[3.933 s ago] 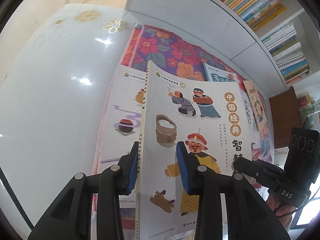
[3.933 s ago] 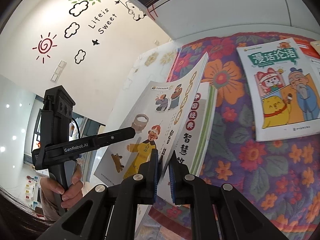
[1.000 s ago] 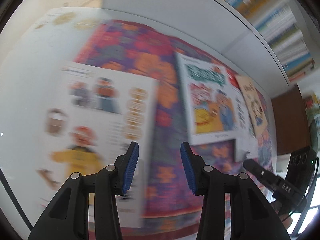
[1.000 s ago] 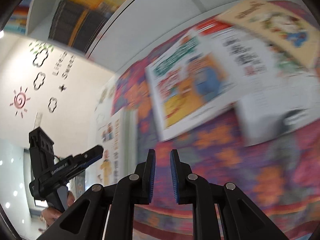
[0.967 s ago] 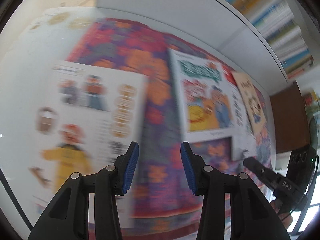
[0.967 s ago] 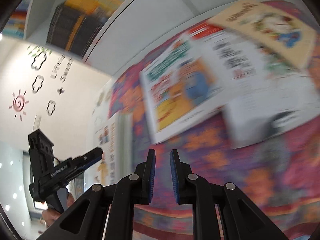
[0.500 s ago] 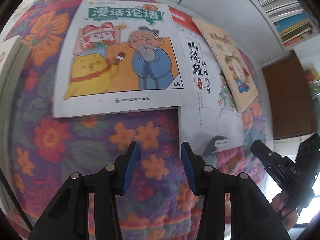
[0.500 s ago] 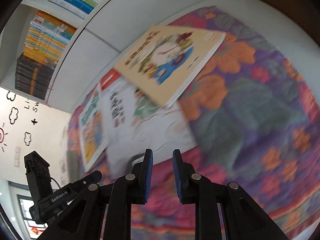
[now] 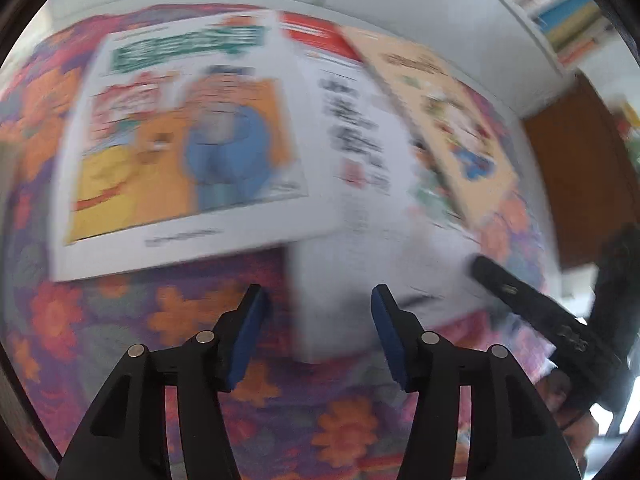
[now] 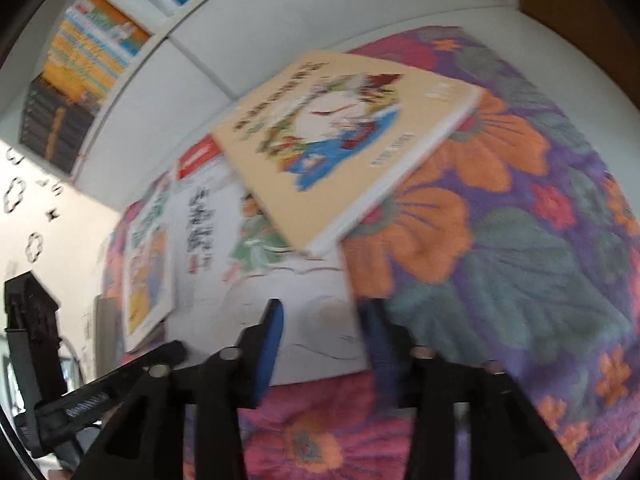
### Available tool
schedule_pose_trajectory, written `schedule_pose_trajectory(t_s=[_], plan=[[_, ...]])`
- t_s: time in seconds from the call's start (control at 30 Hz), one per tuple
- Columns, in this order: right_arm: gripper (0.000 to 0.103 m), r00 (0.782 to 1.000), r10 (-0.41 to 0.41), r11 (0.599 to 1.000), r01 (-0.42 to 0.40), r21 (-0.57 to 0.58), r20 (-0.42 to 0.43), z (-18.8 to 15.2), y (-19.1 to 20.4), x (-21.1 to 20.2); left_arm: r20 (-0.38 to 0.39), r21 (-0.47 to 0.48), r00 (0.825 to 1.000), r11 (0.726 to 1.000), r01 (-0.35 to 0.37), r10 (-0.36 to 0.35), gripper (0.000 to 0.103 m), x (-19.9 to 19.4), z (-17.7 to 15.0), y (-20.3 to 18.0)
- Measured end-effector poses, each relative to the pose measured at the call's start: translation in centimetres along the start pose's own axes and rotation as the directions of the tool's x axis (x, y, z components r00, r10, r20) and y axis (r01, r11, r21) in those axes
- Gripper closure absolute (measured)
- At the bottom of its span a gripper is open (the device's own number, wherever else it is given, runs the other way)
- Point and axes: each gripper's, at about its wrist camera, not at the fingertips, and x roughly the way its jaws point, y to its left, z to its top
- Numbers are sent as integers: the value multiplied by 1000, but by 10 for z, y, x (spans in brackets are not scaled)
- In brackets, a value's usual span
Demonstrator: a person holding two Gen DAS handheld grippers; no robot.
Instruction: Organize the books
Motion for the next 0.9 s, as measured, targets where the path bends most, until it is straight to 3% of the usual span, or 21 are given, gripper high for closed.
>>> schedule_pose_trajectory(t_s=[0.13, 0.4, 0.57, 0.73, 0.83, 0.9], plan=[[56, 999, -30, 994, 25, -111, -41, -1, 15, 4, 3, 121, 994, 986, -111, 111, 51, 4, -8, -24], [56, 994, -2, 988, -15, -151, -111, -13, 13, -22, -34, 226, 995, 971, -83, 93, 51, -13, -41, -39], [56, 989, -19, 981, -9, -192, -147, -38, 17, -41, -115, 226, 991, 973, -40, 67, 51, -17, -77, -32], [57, 970, -44, 984, 1, -179, -238, -80, 9, -52, -198, 235, 980, 972, 19, 29, 51, -24, -117, -19], [59, 959, -15, 994, -17, -111, -283, -97, -5, -56, -209, 192, 978, 980, 42, -1, 51, -32, -113, -4], [60, 965, -29, 995, 3, -98, -261, -95, -9, -56, -174, 145, 985, 989, 23, 3, 51, -34, -94, 11]])
